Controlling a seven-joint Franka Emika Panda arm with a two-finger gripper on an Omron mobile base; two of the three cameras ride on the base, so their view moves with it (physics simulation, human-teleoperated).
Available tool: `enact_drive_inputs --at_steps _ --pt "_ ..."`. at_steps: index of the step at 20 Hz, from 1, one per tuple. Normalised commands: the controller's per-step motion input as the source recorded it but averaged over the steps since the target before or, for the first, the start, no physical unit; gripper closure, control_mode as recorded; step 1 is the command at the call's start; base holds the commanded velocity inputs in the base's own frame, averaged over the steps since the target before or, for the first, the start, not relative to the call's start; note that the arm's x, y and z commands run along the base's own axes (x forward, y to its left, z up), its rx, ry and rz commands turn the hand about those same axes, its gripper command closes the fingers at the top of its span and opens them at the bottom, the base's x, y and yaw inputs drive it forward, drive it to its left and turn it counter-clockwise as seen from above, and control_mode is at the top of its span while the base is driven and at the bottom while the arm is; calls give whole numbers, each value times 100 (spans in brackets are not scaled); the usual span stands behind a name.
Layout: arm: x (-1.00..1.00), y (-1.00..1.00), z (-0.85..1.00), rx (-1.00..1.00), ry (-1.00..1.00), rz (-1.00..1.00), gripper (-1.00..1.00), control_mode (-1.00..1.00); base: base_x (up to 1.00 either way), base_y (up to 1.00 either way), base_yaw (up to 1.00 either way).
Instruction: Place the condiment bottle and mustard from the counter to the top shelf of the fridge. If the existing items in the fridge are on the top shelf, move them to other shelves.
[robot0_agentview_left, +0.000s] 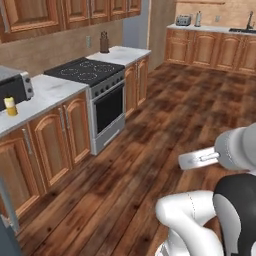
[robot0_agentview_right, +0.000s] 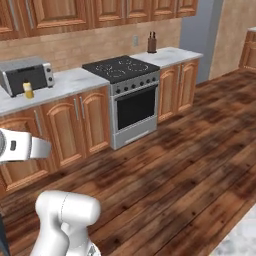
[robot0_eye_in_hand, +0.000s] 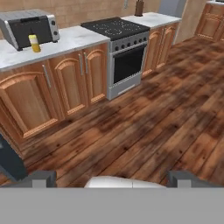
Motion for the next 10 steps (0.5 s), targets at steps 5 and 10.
enact_drive_inputs --at_steps 5,10 --pt "0 0 0 0 0 0 -100 100 100 -21 -7" --pt "0 0 0 0 0 0 -100 100 100 1 -6"
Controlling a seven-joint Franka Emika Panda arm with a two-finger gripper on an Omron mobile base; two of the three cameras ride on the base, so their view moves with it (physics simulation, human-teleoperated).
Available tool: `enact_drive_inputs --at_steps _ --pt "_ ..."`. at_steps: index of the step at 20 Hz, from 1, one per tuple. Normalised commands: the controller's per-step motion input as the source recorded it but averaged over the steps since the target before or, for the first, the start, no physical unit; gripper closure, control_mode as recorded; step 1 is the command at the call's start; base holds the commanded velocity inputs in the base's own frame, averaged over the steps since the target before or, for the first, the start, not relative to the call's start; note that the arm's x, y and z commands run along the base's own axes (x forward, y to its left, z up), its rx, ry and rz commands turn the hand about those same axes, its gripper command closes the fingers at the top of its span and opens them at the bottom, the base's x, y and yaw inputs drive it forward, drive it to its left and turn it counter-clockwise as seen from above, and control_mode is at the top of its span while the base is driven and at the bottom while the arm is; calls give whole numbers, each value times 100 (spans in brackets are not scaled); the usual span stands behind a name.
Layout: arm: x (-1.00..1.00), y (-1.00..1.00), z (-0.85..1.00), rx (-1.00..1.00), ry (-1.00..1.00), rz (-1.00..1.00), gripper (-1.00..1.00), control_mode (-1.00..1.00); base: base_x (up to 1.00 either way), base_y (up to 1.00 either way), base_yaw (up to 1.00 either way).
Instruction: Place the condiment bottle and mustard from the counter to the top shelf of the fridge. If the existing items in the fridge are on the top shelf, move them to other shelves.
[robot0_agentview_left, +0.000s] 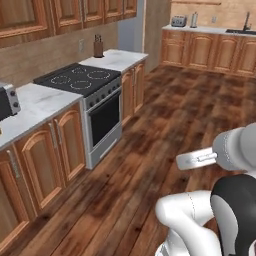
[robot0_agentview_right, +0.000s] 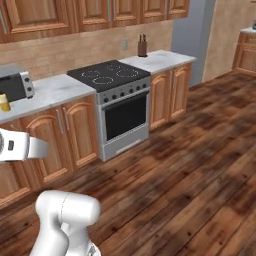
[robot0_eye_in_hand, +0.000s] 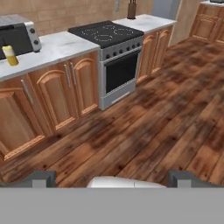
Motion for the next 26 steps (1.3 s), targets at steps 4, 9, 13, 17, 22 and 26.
enact_drive_inputs --at_steps 4,9,13,17,22,26 --pt "0 0 0 0 0 0 -100 100 100 -1 -7" --pt "0 0 0 0 0 0 -100 100 100 0 5" --pt "0 0 0 0 0 0 -100 100 100 41 30" --pt "0 0 0 0 0 0 -100 100 99 72 43" --pt "0 0 0 0 0 0 -100 100 74 80 48" --pt "0 0 0 0 0 0 -100 100 4 34 60"
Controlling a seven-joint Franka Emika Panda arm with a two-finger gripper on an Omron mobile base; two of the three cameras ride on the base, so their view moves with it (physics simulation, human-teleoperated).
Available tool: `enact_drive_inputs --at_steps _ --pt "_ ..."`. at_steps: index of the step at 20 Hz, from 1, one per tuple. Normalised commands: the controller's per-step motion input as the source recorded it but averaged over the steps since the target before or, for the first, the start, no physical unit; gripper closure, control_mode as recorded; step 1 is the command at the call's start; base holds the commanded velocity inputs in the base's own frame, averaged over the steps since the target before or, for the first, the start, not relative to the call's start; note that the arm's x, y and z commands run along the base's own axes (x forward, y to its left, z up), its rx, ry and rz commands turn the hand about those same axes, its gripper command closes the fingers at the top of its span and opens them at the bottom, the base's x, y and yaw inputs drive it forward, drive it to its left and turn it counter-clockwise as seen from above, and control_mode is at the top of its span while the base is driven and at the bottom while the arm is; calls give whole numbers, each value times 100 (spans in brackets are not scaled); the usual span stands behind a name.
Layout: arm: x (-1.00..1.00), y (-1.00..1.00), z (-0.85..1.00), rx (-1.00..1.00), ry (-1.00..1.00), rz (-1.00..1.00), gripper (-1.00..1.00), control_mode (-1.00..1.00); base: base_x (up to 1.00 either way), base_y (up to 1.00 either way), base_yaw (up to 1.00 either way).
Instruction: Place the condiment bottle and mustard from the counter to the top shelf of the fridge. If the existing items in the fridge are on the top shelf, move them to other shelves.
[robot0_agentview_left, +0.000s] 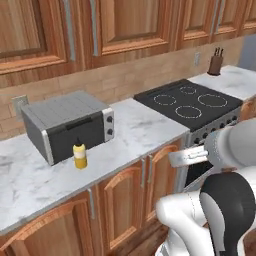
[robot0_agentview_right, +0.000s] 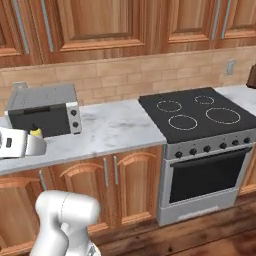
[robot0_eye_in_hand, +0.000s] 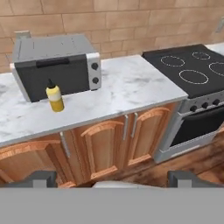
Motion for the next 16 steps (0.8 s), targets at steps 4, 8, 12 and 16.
enact_drive_inputs --at_steps 4,8,12,16 --pt "0 0 0 0 0 0 -100 100 0 -5 69" --pt "0 0 0 0 0 0 -100 100 13 -39 66" --pt "0 0 0 0 0 0 -100 100 37 -22 40" --pt "0 0 0 0 0 0 -100 100 1 -6 9"
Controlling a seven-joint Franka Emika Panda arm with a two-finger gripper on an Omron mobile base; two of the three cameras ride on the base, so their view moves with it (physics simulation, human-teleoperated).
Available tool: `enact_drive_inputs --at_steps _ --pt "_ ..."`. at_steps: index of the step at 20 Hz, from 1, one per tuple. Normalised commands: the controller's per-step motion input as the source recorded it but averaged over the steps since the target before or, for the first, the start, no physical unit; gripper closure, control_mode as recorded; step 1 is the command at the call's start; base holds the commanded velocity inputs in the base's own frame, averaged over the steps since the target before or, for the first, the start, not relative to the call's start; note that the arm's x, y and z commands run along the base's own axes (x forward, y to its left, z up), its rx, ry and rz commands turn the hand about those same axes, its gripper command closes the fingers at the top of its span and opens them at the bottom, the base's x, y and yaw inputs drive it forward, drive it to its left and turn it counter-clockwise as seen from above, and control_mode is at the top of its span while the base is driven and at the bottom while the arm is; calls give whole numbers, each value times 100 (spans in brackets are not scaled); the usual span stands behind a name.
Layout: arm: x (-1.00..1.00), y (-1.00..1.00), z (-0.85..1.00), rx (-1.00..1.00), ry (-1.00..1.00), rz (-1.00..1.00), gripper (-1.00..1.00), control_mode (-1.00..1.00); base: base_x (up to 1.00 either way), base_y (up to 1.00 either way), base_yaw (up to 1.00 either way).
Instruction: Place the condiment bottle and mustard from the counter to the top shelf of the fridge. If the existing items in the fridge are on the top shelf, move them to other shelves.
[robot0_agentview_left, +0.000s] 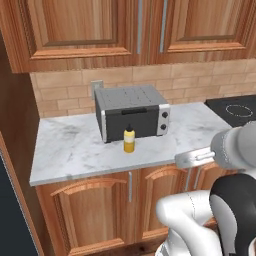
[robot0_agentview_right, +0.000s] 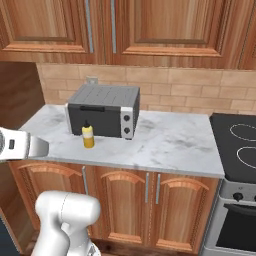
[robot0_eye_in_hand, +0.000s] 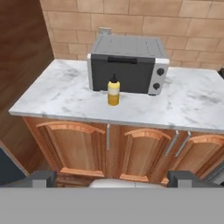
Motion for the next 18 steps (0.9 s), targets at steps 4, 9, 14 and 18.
enact_drive_inputs --at_steps 4,9,14,18 --pt "14 0 -3 0 3 0 -100 -100 23 0 1" --pt "90 -29 -23 6 23 0 -100 -100 0 0 0" --pt "87 -42 -41 15 20 0 -100 -100 0 0 0" --pt "71 -3 -68 8 0 -2 -100 -100 0 0 0"
